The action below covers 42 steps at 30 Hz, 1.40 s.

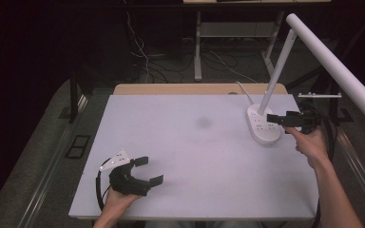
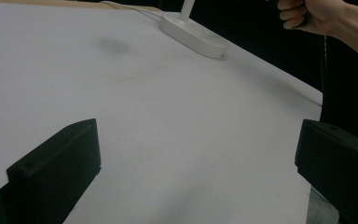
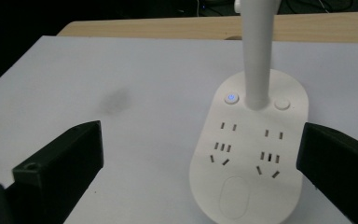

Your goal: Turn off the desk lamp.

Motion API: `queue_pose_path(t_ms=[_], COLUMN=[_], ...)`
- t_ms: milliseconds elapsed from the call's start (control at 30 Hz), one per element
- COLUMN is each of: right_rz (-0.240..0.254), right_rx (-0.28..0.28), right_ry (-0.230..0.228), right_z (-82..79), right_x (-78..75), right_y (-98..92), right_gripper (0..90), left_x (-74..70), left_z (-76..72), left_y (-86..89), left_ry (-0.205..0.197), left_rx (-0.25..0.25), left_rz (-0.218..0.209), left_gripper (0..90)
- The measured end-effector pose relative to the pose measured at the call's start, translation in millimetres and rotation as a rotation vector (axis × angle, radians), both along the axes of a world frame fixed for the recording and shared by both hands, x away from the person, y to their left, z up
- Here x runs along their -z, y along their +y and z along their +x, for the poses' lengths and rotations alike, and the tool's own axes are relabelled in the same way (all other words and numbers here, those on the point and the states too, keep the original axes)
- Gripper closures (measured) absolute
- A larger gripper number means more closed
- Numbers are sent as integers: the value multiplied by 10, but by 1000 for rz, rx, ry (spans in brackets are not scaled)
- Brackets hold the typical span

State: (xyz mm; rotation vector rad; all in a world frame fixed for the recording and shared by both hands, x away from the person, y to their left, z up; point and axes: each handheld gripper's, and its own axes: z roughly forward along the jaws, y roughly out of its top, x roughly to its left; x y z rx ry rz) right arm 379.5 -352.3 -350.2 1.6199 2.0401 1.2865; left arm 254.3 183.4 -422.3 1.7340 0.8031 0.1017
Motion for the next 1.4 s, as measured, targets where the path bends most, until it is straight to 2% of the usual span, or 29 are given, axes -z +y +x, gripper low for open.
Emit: queue_pose_path(t_ms=[100,200,300,400,700,900,1133,1400], right_rz=[31,24,52,53,107,90,91,60], right_rx=[-16,-47,-68,-87,-127,-168,-210,-260], right_ry=[-19,-34,-33,-36,-60,-65,-100,-126], right_z=[-97,-194,-305,-413,-704,-825,-976,-1161], right_x=[-4,30,67,106,206,262,328,453], right_y=[22,62,90,124,214,301,428,619], right_gripper=[6,6,6,6,6,7,6,7], left_x=[-2,-2,-2,1,3,1,2,2], left_z=[0,-1,-2,-1,-1,-5,-5,-8], left_y=[2,2,-2,-8,-11,-15,-12,-11], left_ry=[-3,-3,-2,1,1,0,1,0], left_rx=[1,0,0,-1,2,0,1,3], left_rz=[0,0,-1,-1,1,-1,2,3], left_gripper=[0,0,0,0,0,0,0,0])
